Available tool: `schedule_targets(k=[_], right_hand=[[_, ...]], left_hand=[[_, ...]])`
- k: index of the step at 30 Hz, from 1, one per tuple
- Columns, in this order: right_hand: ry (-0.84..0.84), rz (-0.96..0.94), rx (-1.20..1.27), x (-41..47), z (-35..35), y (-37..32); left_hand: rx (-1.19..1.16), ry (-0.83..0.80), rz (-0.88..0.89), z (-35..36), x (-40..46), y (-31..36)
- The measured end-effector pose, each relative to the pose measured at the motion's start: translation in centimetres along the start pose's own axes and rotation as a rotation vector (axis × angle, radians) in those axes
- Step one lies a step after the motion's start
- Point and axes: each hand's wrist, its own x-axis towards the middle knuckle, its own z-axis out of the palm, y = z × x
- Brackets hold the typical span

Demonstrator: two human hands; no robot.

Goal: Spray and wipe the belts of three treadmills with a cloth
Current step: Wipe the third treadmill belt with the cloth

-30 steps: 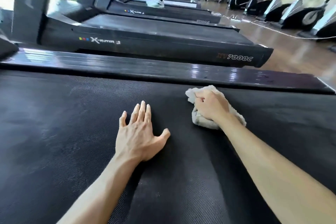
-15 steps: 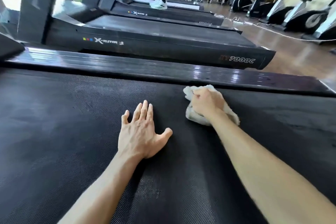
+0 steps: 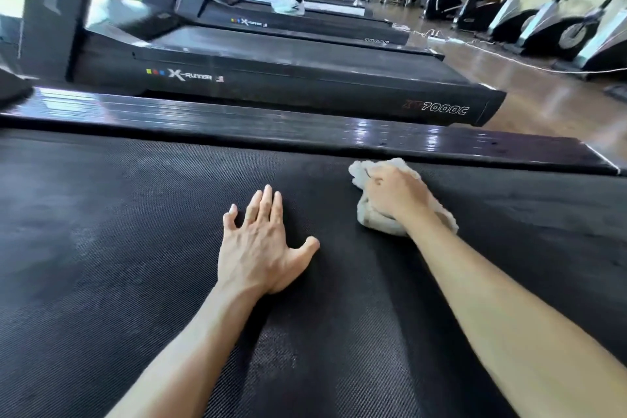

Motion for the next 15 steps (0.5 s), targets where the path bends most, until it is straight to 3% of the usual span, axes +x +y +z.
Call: schedule_targets(k=[2,4,8,12,15], right_hand=[[0.051,-0.017,0.010,1.1,0.5,-3.2],[-0.036,-0.144,0.070,1.5,1.7,-5.6],[-0.184,-0.387,0.135,-2.5,2.0,-2.6],[-0.144,-0.152,0.140,-3.4,-0.7,3.2],[-0.020,-0.024,0.043,0.3,-0.2,1.6]], left_hand=[[0.004,0.002,-0.001,-0.1,0.0,0.1],[0.015,-0.003,0.006,-0.2,0.1,0.1],[0.014,-0.018,0.013,-0.1,0.1,-0.1],[0.004,-0.005,0.011,-0.1,-0.1,0.0],[0.003,-0.006,0.006,-0.2,-0.1,0.0]])
